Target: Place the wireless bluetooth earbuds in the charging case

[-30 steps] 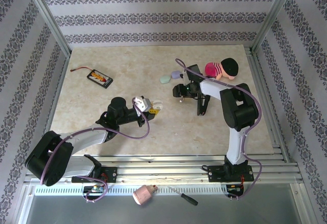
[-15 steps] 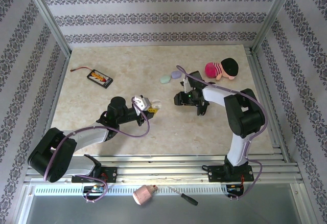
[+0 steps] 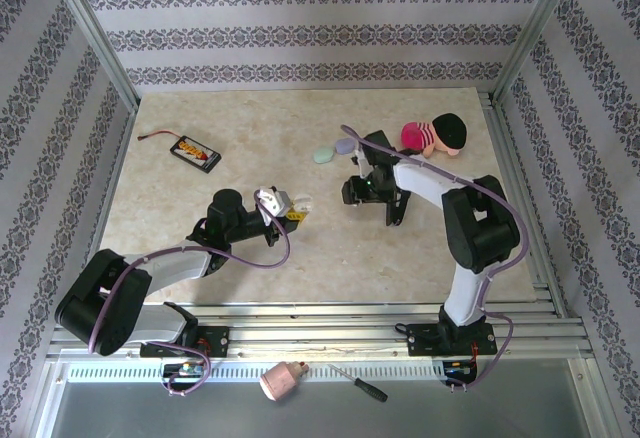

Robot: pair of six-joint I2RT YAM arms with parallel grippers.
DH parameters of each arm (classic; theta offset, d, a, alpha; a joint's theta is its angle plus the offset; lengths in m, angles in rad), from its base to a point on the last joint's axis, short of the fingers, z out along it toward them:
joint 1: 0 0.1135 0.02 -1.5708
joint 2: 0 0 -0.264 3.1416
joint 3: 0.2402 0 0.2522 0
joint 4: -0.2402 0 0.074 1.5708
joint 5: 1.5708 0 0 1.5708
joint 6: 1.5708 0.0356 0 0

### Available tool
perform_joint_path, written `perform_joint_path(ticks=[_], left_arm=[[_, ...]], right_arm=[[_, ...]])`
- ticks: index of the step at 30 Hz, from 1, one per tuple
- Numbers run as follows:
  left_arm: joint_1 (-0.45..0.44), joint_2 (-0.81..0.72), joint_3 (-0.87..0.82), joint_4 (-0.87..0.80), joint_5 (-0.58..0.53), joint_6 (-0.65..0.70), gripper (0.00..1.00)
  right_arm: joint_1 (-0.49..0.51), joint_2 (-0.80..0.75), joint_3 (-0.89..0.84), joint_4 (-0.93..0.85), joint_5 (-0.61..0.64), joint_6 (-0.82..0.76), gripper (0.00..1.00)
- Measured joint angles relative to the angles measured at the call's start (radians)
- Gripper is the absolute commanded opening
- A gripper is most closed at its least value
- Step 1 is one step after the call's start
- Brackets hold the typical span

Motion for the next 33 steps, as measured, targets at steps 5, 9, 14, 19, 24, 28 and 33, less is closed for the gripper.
perform_joint_path(ticks=[5,9,14,19,24,28,33], left_arm=[[0.001,0.019,0.0,0.001,0.022,0.032,0.0],[0.001,0.032,-0.005,0.005,0.036,0.044,0.0],[0.001,0.048,-0.006,0.021,0.058,0.053,0.0],[0.001,0.061,-0.006,0.023,0.067,0.06,0.0],[0.001,0.068,-0.006,0.024,0.078,0.062,0.0],[0.001,0.082,-0.006,0.024,0.077,0.074,0.0],[0.001,0.099,-0.006,0.024,0.077,0.082,0.0]], right_arm=[[0.041,0.092,0.197,-0.166,0.084,-0.041,0.44],[0.061,0.183,0.332,-0.314,0.139,-0.071,0.4],[0.083,0.29,0.492,-0.468,0.195,-0.101,0.38],[0.098,0.376,0.607,-0.586,0.236,-0.122,0.37],[0.103,0.442,0.686,-0.661,0.25,-0.137,0.33],[0.103,0.482,0.733,-0.699,0.251,-0.139,0.31],[0.103,0.515,0.776,-0.732,0.25,-0.14,0.29]])
